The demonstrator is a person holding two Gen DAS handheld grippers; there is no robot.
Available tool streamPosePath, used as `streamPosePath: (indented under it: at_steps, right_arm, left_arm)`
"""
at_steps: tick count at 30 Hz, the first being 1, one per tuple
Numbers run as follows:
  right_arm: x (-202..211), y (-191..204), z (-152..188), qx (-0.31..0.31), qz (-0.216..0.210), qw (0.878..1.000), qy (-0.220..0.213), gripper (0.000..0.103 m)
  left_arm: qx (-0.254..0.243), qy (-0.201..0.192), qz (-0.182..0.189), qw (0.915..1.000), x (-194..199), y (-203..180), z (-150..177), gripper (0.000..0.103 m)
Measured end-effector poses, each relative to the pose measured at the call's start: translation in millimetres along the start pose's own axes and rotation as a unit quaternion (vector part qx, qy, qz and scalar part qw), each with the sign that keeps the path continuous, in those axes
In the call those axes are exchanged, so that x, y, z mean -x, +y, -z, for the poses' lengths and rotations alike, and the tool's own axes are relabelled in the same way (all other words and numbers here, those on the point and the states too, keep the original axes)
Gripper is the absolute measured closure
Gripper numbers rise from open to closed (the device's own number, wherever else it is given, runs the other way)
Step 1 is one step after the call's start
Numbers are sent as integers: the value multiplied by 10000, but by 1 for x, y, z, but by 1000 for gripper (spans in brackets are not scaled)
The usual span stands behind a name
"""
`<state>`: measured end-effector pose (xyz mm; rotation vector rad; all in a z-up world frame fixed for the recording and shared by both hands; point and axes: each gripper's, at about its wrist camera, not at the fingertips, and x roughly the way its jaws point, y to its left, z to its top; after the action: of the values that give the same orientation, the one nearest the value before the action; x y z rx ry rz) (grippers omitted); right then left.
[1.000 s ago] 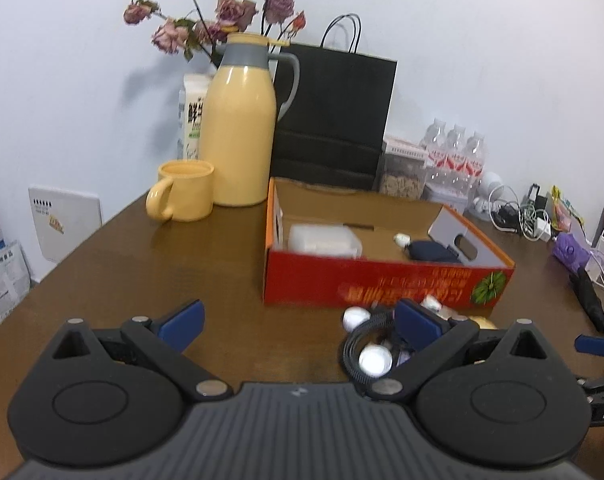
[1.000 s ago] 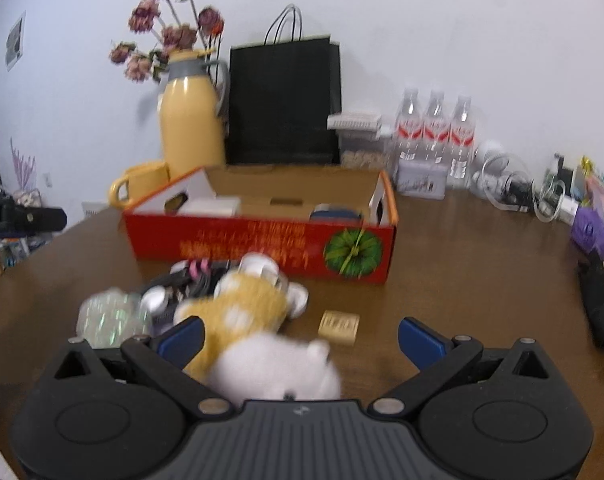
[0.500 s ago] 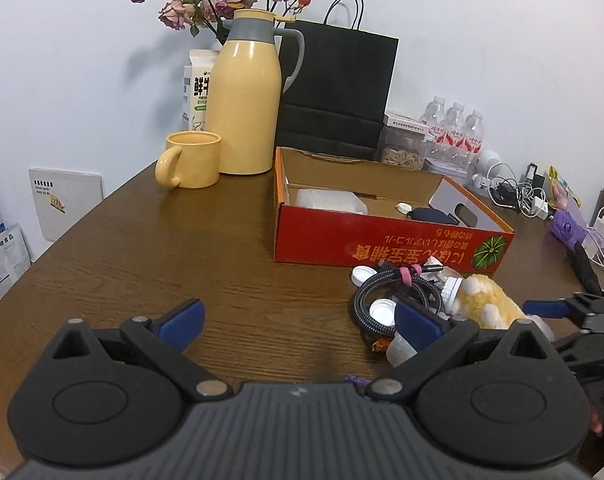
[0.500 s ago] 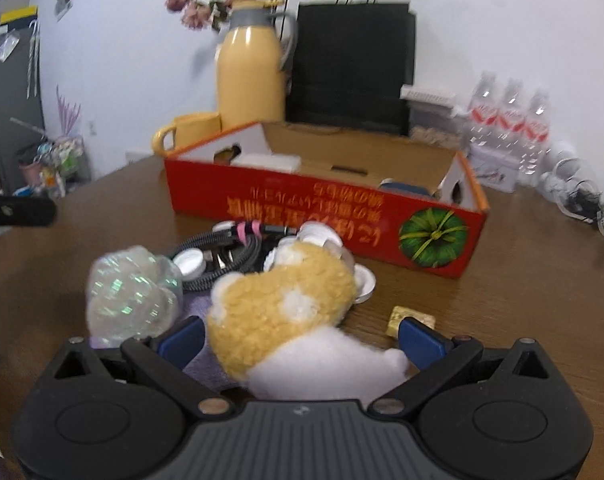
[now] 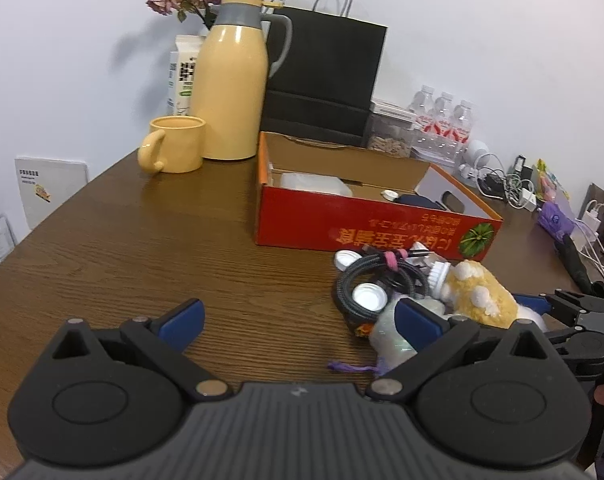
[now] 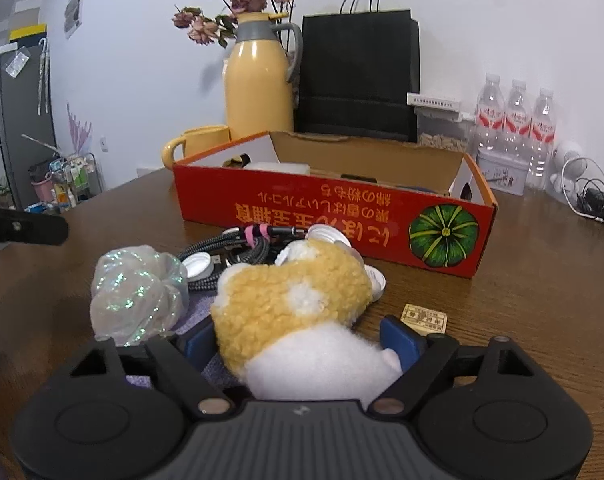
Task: Organize objects
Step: 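Grasp the glittery bag with the left tool while the right tool grasps the plush hamster, then lower the glittery bag and plush hamster into the box and open both tools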
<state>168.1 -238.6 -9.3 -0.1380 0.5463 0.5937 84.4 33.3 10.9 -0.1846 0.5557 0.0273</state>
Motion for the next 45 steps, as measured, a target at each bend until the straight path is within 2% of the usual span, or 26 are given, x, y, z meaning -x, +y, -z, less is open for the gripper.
streamPosePath:
  at_steps: [3,4,5,6,14,20,23,24,25,26,28,38,45]
  right_arm:
    - [7,1,2,11,71,9999,-152,26]
    - [10,1,3,23,86,9997,-220,30]
    - [11,2,3,43,69,9996,-260,42]
    - [12,3,3,52,71,9996,-268,43]
    - [22,-2,6,-74,71,9989,-457,43]
    - [29,-1,7,-61,174,9976,-671,43]
    - [31,-1,8,-64,233,9969,-750,43]
    - [32,-1,8,-68,240,9968,-762,43]
    - [32,-1,8,-74,247,9967,-769,43]
    - [32,-1,8,-78,252,9966,-775,43]
    - [32,-1,8,-76,258,9966,-774,43]
    - [35,1,9,-1,361,9952,-910,43]
    - [39,4,-11,211,425,9910,-1252,43]
  left_arm:
    - [-61,9,92,9999,-3,-10,1,0]
    - [-93,11,140,9999,-4,-14,1,0]
    - [-125,12,187,9997,-6,-17,1,0]
    - [-167,24,235,9996,-8,-20,1,0]
    - [-405,313,451,9977,-35,-45,9,0]
    - [-297,341,662,9968,-53,-50,14,0]
    - [-276,317,806,9959,-55,-53,17,16]
    - [-304,302,858,9954,-54,-54,18,27]
    - [-329,283,913,9949,-54,-56,19,44]
    - [-347,256,999,9941,-53,-57,19,54]
    - [-423,165,1053,9934,-51,-59,20,60]
    - [-478,-146,991,9938,-35,-58,14,61]
    - [-480,-561,997,9923,-26,-54,-14,61]
